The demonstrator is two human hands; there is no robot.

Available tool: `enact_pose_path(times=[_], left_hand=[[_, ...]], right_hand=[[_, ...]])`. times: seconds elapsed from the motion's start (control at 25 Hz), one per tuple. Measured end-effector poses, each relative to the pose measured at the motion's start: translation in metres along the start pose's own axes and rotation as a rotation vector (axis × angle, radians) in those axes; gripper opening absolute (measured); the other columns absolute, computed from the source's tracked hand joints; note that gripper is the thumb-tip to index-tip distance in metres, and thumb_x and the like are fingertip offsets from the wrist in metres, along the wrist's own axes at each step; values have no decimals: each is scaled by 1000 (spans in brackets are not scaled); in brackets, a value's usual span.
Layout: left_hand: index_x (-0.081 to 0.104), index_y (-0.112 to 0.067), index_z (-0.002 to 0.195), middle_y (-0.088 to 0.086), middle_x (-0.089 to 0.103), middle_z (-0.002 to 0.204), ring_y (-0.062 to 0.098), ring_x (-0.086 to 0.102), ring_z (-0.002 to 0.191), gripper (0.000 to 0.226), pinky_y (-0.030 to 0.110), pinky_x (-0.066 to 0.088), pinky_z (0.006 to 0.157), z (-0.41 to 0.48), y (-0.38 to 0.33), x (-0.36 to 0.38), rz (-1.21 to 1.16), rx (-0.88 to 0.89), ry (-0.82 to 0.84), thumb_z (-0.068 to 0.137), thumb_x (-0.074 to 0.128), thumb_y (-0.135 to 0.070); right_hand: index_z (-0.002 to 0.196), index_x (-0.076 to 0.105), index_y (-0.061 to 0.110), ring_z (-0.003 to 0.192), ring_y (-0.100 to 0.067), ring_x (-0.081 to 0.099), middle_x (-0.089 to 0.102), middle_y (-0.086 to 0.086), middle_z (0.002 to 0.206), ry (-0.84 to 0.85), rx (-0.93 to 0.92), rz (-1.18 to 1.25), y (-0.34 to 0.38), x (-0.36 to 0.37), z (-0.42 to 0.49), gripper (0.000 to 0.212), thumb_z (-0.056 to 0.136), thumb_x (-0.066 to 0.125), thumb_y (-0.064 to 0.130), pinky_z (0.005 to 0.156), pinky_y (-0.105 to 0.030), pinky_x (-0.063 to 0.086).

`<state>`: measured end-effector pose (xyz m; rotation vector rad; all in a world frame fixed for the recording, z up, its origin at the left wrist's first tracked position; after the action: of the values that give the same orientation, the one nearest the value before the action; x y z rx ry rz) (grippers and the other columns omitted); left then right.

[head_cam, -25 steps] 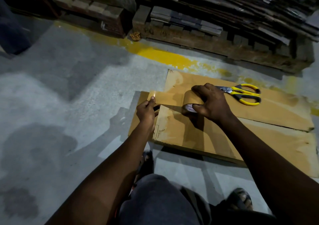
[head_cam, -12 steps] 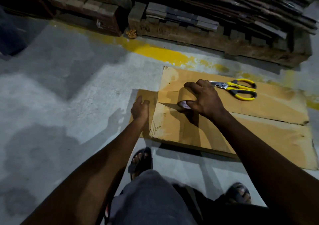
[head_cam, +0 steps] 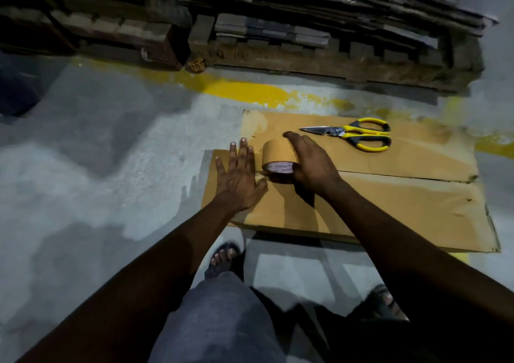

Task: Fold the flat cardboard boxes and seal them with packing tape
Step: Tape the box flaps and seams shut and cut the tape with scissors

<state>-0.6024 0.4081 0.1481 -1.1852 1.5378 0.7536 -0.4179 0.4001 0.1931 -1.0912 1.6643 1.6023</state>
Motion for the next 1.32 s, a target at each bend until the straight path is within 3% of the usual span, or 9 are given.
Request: enact_pose_path(times=[0.12,0.32,0.44,0.56,0.64,0.8,1.0,1.16,1.32], left_hand=[[-13,-9,152,10,-26,158,33,-15,147,90,62,10,114,-2,-4,-1,-25,-4,26,92,34,-58],[-10,-4,151,16,-20,159,34,-17,146,84,64,-6,112,4,-23,-12,175,-13,44,95,25,-55],[-10,-5,152,15,-19,159,32,-16,147,80,60,-4,116,8,-71,-12,188,135,67,97,22,-53],[-12,-5,151,15,-23,158,32,-17,147,83,57,-1,116,12,-122,-2,148,206,104,96,24,-55],[-12,-6,151,15,-23,158,33,-15,147,84,57,2,116,10,-145,4,154,230,112,95,25,-56],[-16,-9,151,12,-25,158,33,-15,147,86,57,4,116,16,-159,1,166,257,148,96,29,-57],[-10,-24,153,14,-19,159,35,-15,147,76,58,0,116,26,-179,4,64,138,127,96,29,-56],[-10,-17,154,13,-20,159,34,-16,147,80,56,-2,116,21,-175,18,27,121,49,96,28,-56],[-10,-6,152,14,-19,159,32,-16,147,85,52,-4,117,18,-164,19,43,113,23,96,25,-58]], right_hand=[[143,44,21,110,-37,53,58,-12,125,-112,-28,-257,-32,-34,-14,89,75,43,78,85,-46,45],[118,57,13,95,-39,52,58,-15,113,-305,96,-384,-118,-90,-70,85,68,47,81,69,-42,41],[120,55,12,98,-39,51,55,-17,117,-289,89,-356,-123,-87,-74,76,72,61,71,72,-44,45],[129,53,19,102,-39,53,56,-13,117,-274,73,-272,-120,-88,-66,87,66,59,78,74,-45,46],[136,51,24,110,-39,51,52,-11,123,-214,61,-200,-120,-87,-60,83,69,68,70,81,-46,46],[144,46,27,117,-35,49,44,-13,131,-191,24,-40,-114,-77,-51,74,77,78,30,83,-41,47],[145,40,21,123,-34,46,46,-14,137,-209,77,77,-125,-66,-42,78,77,76,18,84,-39,44],[142,44,17,118,-32,47,50,-13,130,-163,91,198,-126,-59,-50,86,69,85,37,87,-39,45],[140,48,26,111,-31,47,52,-9,122,-306,107,-18,-155,-83,-85,92,61,81,60,85,-38,39]])
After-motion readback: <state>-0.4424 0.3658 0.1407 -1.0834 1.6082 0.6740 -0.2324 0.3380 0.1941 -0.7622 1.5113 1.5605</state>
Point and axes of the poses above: each hand's wrist, its own z-axis towards the middle knuckle, its own x-axis out of the palm, y = z × x, the point moved 4 cm from there along z, towards the middle knuckle
